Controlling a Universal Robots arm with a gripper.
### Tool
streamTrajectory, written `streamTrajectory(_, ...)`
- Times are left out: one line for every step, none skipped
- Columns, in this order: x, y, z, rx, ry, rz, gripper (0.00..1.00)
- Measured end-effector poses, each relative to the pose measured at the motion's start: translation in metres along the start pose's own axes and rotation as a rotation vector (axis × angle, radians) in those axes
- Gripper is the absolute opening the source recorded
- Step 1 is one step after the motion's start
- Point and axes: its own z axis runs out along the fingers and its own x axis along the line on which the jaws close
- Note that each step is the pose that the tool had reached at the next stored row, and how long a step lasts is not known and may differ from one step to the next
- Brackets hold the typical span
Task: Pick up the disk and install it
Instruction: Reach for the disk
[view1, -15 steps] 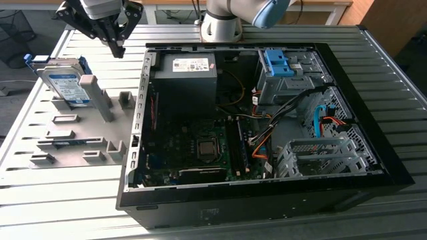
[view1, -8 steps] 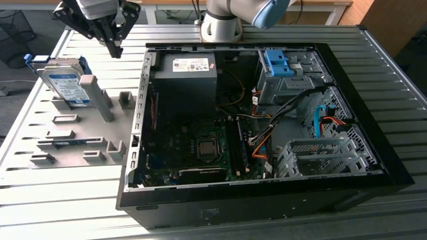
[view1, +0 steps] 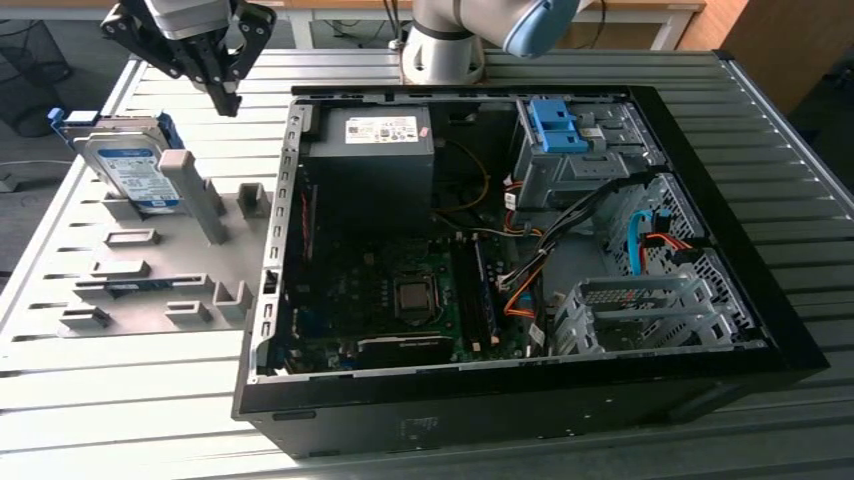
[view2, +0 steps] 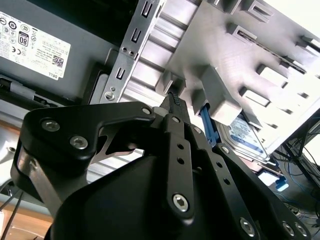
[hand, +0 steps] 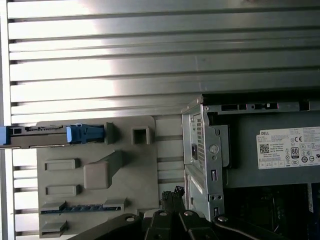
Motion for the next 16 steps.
streamTrajectory(0.0007,0.0001,0.0,0.0,0.0,0.0,0.11)
streamTrajectory(0.0014,0.0002,0.0001,0.0001,0.0,0.0,0.11)
streamTrajectory(0.0023,0.0003,0.0001,0.0001,0.0001,0.0,0.11)
streamTrajectory(0.0033,0.0004,0.0001,0.0002,0.0002,0.0,0.11)
streamTrajectory(0.0046,0.0006,0.0002,0.0002,0.0001,0.0,0.11)
streamTrajectory(0.0061,0.0008,0.0003,0.0001,0.0001,0.0,0.11)
streamTrajectory(0.0079,0.0013,0.0003,0.0001,0.0001,0.0,0.11)
streamTrajectory(0.0096,0.0021,0.0004,0.0,0.0,0.0,0.11)
streamTrajectory(0.0115,0.0029,0.0005,0.0,0.0,0.0,0.11)
streamTrajectory(0.0132,0.0036,0.0005,0.0001,0.0,0.0,0.11)
streamTrajectory(0.0148,0.0044,0.0006,0.0001,0.0,0.0,0.11)
streamTrajectory(0.0161,0.0049,0.0007,0.0001,0.0001,0.0,0.11)
streamTrajectory(0.0173,0.0054,0.0008,0.0,0.0001,0.0,0.11)
streamTrajectory(0.0184,0.0058,0.001,0.0,0.0,0.0,0.11)
streamTrajectory(0.0195,0.0064,0.0011,0.0,0.0002,0.0,0.11)
streamTrajectory(0.0207,0.0068,0.0012,0.0,0.0002,0.0,0.11)
